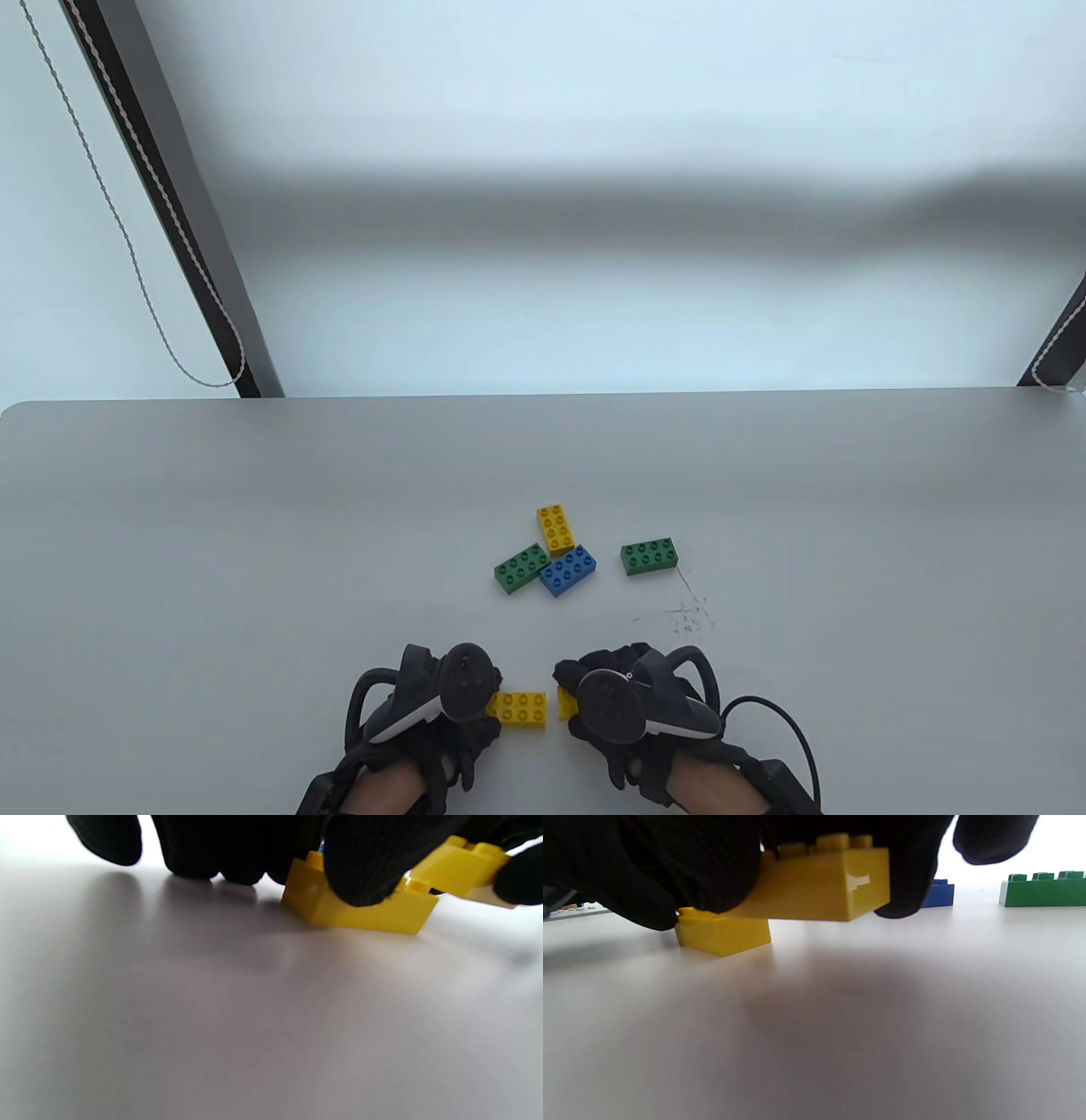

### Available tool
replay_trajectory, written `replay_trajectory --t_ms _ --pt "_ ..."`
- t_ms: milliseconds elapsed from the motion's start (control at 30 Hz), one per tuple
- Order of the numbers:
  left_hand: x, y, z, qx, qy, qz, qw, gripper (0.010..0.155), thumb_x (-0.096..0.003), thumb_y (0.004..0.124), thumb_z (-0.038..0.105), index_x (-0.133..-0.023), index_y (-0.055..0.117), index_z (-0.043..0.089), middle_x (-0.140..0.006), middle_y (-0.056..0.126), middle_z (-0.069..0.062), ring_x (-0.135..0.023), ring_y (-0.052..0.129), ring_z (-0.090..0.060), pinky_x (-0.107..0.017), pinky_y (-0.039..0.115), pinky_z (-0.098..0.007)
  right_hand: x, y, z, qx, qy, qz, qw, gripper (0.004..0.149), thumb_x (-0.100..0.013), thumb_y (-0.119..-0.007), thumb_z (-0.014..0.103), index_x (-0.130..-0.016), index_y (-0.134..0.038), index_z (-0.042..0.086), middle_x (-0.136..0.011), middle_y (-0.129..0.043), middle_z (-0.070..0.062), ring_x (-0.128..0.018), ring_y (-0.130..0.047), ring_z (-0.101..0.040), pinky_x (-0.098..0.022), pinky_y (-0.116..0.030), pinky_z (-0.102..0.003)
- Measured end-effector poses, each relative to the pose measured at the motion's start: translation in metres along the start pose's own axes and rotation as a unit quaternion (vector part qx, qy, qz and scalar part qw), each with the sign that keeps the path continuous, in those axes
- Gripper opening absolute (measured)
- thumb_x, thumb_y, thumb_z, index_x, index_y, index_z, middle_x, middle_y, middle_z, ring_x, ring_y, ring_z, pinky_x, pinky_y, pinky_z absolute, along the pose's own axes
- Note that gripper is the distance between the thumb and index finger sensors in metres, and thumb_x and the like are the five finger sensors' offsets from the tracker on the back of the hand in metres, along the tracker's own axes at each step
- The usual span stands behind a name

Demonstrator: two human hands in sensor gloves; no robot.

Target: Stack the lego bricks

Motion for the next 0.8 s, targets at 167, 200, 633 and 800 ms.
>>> replay_trajectory --t_ms 167,200,633,800 --pt "0.0 0.0 0.0 0.0 0.001 -0.003 1.0 0.064 -0.0391 0.083 0.048 -0.097 0.065 0.028 -0.106 0.065 -0.004 -0.096 0.065 -0.031 -0.069 0.061 -0.061 -0.004 -0.007 0.005 0.027 -0.002 0.001 1.0 0.065 -0.034 -0.087 0.042 -0.091 -0.069 0.016 -0.086 -0.084 -0.012 -0.073 -0.089 -0.041 -0.058 -0.067 -0.066" --pt "0.0 0.001 0.0 0.0 0.001 -0.004 1.0 0.064 -0.039 0.083 0.048 -0.097 0.065 0.028 -0.106 0.065 -0.004 -0.096 0.065 -0.031 -0.068 0.061 -0.061 -0.005 -0.009 0.006 0.028 -0.002 0.002 1.0 0.065 -0.034 -0.087 0.042 -0.091 -0.069 0.016 -0.086 -0.084 -0.012 -0.073 -0.089 -0.041 -0.058 -0.067 -0.066" --pt "-0.001 0.002 0.0 0.001 0.003 -0.007 1.0 0.063 -0.0389 0.083 0.049 -0.096 0.065 0.029 -0.106 0.064 -0.004 -0.096 0.064 -0.032 -0.069 0.06 -0.061 -0.007 -0.013 0.01 0.039 -0.001 -0.001 0.999 0.064 -0.034 -0.088 0.044 -0.09 -0.072 0.016 -0.086 -0.086 -0.009 -0.075 -0.089 -0.04 -0.059 -0.067 -0.065" --pt "-0.001 0.002 0.0 0.001 0.003 -0.007 1.0 0.063 -0.0388 0.083 0.049 -0.096 0.066 0.029 -0.106 0.064 -0.004 -0.096 0.064 -0.032 -0.069 0.06 -0.061 -0.007 -0.013 0.011 0.041 0.0 -0.002 0.999 0.064 -0.034 -0.088 0.044 -0.09 -0.073 0.016 -0.086 -0.086 -0.009 -0.075 -0.089 -0.04 -0.058 -0.067 -0.065"
Point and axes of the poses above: the tracker on the back of each hand, its own z axis roughly to the thumb side, its own x axis roughly from the fingertips to the wrist, y = z × x, the point moved 5 cm from there along -x, roughly from the wrist to the fingertips
